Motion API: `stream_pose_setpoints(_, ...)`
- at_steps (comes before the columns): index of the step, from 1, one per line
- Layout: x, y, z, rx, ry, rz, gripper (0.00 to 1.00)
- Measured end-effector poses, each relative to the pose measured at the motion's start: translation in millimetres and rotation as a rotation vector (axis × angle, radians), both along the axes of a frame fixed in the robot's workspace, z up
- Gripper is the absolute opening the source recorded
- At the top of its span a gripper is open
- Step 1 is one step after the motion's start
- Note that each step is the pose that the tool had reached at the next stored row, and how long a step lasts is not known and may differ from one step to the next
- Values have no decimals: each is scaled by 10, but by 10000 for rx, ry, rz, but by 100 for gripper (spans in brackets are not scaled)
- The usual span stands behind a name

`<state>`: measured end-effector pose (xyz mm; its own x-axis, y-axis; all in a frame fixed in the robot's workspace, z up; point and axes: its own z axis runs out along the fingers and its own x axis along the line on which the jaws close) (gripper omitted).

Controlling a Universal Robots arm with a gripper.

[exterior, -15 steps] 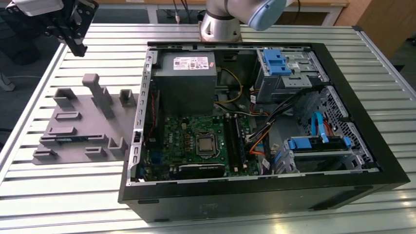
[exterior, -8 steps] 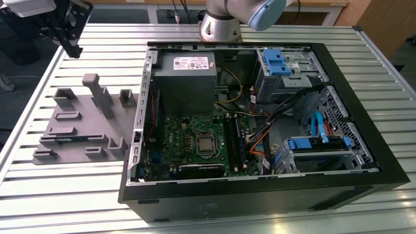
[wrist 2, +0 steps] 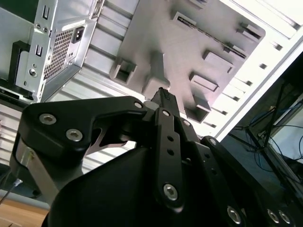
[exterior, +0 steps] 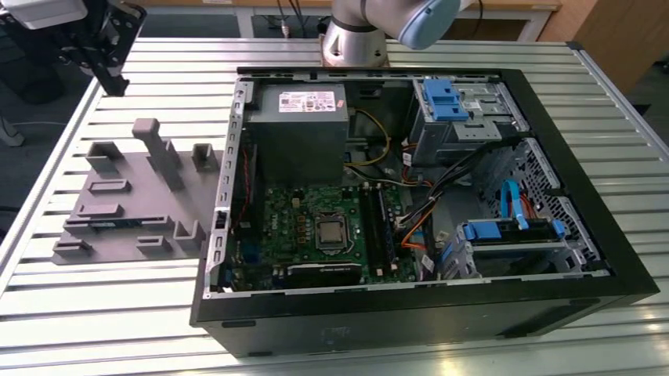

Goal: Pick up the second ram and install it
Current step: 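Reach for the second ram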

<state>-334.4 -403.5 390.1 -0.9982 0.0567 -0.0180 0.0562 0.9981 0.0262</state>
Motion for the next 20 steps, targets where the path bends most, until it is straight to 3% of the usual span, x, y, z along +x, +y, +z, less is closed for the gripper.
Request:
stream_pose_setpoints(4,-84,-16,-10,0,1,91,11)
stream_pose_setpoints(20,-484,-208,-35,0,2,147,11)
